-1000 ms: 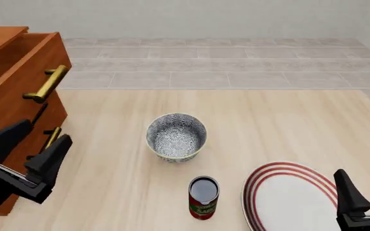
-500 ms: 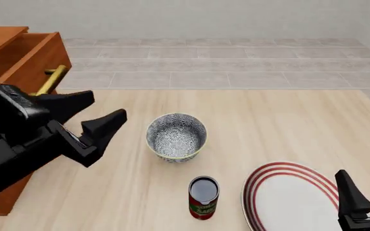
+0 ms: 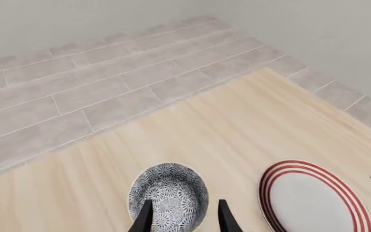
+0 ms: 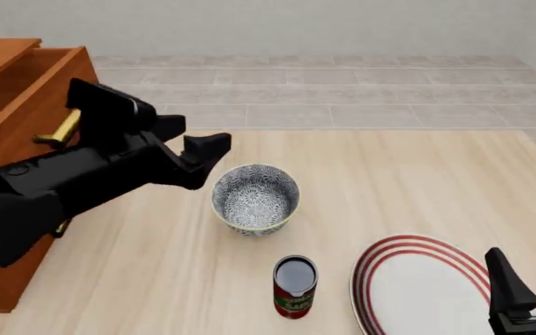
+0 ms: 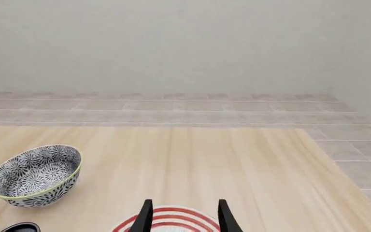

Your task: Put the bowl on top of the cabinet.

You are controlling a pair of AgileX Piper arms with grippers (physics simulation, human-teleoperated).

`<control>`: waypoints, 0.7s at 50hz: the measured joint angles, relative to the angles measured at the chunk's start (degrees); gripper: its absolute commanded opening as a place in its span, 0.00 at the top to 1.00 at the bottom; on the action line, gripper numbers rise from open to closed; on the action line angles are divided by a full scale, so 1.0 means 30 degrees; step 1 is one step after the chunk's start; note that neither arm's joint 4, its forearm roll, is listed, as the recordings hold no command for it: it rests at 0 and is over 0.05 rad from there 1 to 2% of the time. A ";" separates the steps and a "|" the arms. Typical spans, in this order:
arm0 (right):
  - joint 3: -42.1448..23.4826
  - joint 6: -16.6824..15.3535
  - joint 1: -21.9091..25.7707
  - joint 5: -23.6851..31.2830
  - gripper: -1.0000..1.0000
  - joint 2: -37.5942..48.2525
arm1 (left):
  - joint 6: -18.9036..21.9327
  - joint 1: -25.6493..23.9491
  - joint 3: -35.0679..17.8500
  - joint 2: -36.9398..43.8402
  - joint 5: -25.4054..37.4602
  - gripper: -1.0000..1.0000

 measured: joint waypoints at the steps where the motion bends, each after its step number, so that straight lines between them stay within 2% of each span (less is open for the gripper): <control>1: 0.0003 -0.0001 -0.0001 0.0004 0.00 -0.0003 | -0.0059 0.0172 -0.0149 0.0240 0.0002 0.00; 17: 0.0030 0.0052 -0.0018 0.0115 0.00 -0.0084 | -0.0954 0.2783 -0.2305 0.4150 -0.0003 0.00; 35: 0.0034 0.0022 -0.0029 0.0098 0.00 -0.0162 | -0.1395 0.4033 -0.4149 0.8012 0.0186 0.00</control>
